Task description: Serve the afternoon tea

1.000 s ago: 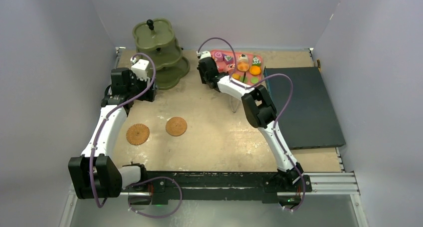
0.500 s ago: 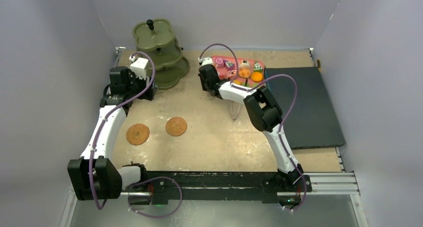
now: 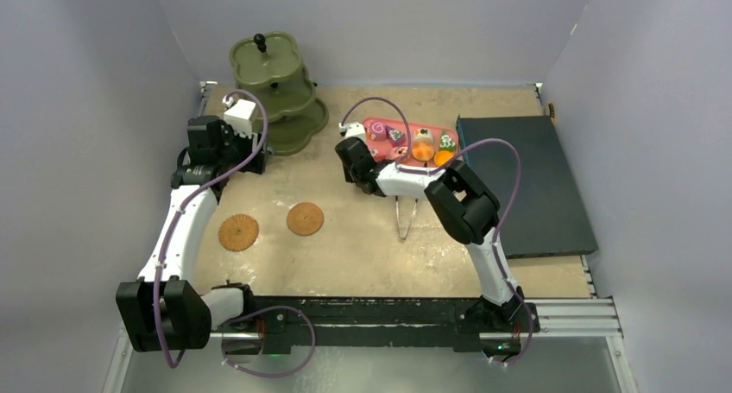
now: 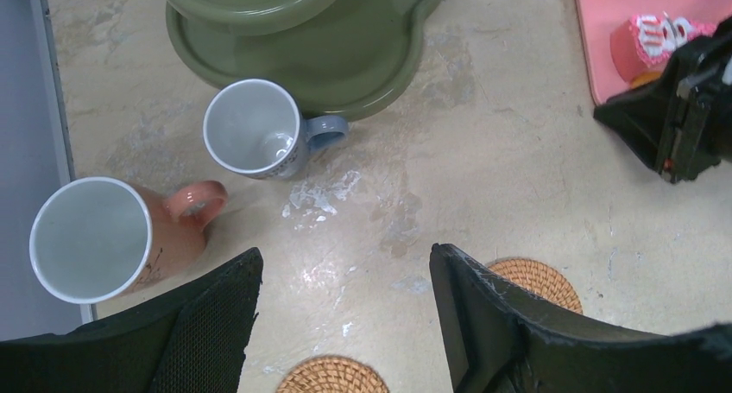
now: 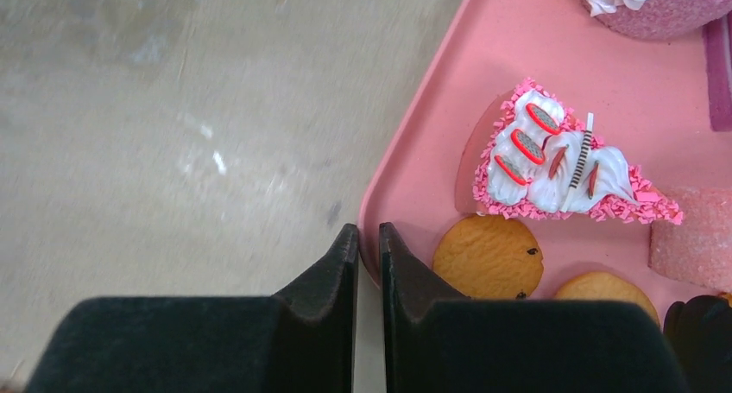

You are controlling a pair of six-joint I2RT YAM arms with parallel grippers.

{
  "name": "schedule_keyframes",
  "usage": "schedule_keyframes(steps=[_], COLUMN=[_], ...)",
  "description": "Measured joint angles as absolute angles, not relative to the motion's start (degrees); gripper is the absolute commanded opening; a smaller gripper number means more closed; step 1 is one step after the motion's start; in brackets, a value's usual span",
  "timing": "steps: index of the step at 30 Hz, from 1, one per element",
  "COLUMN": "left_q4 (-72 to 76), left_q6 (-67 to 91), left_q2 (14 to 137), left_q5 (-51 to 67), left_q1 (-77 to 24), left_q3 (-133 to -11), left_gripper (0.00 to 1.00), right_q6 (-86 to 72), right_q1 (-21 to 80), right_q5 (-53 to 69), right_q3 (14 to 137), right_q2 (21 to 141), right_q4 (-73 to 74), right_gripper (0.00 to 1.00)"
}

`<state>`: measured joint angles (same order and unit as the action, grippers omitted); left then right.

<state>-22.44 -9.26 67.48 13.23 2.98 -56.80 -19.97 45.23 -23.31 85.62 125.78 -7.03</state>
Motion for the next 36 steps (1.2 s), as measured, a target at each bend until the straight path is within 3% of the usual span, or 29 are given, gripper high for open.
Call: schedule_keyframes(steps=[20, 21, 24, 27, 32, 36], left_q4=[-23.20, -23.03, -21.65, -20.36, -18.00, -17.45], left_q6=[-8.58, -8.51, -7.73, -6.31, -3.38, -1.17], left_q2=[68.25, 68.77, 71.61, 76.16, 85.21, 93.17], left_q5=[14.15, 14.37, 14.76, 14.22, 12.36, 12.47], left_q1=[2.98, 2.98, 2.98, 2.92, 2.87, 2.85], left_q3=[-60.34, -61.23, -64.95, -70.59, -83.57, -95.83], left_gripper=[0.71, 0.71, 0.71, 0.73, 0.76, 0.78], right_q6=[-29.45, -29.45, -29.39, -29.36, -28.32, -27.75], right_q1=[59.75, 60.29, 61.17, 61.41, 61.41, 61.41], right_q5=[-27.97, -27.99, -27.88, -27.16, -25.74, -25.02], right_q3=[64.86, 64.38, 64.03, 64.03, 64.03, 64.03], right_q2=[111.66, 111.31, 110.80, 110.06, 105.27, 99.02], right_q4=[-8.51, -8.51, -8.08, -6.94, -4.99, -4.69], right_gripper=[0.00, 0.04, 0.35, 0.52, 0.66, 0.68])
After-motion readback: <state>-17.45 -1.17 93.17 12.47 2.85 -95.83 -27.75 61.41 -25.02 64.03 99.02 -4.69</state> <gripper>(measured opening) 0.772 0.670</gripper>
